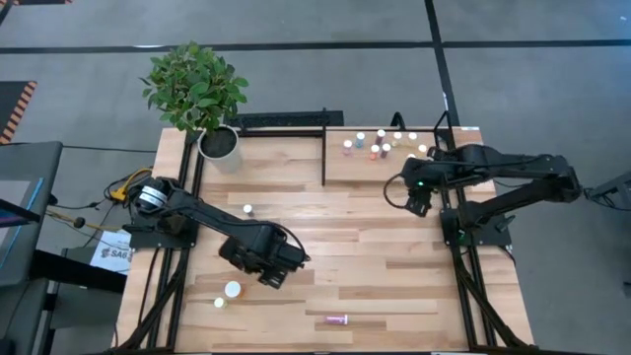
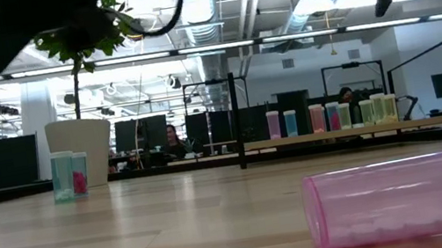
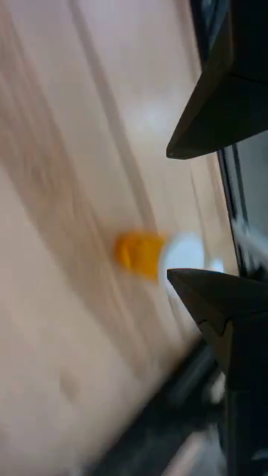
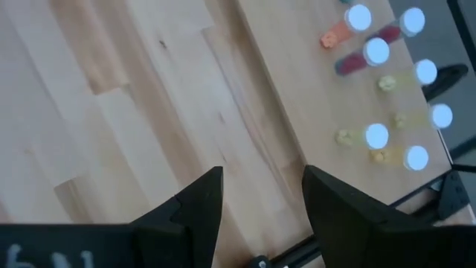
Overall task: Pick and place medicine bottles onto shelf by color
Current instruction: Move the blue pill bottle to the center of the table
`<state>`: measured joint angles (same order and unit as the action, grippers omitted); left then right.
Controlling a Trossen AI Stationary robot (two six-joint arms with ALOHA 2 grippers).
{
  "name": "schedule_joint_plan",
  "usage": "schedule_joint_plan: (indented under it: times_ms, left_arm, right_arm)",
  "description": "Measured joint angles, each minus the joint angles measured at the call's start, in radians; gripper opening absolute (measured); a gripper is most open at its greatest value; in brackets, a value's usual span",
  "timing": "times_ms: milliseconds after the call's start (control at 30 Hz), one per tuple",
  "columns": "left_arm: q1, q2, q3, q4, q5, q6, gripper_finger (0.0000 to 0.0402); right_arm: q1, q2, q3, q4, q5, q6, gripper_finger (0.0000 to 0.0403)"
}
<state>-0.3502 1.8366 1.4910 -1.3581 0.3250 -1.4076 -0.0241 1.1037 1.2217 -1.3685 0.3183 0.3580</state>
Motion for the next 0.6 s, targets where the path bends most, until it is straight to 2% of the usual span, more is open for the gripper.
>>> schedule_joint_plan:
  times_ms: [200,400,600]
  left_arm:
    - [0.009,0.000,0.000,-0.136,-0.066,0.129,0.0240]
    - [0.010,0.000,0.000,-0.098,-0.307,0.291,0.0240]
    - [0.015,0.000,0.000,-0.092,-0.469,0.361,0.0240]
  right_arm:
    - [-0.078,0.086,0.000,0.000,0.000,0.000,0.0203]
    - [-0.124,0.164,0.000,-0.007,-0.001,0.008,0.0194]
    - [-0.105,0.149,0.000,0.017,0.000,0.009,0.0175]
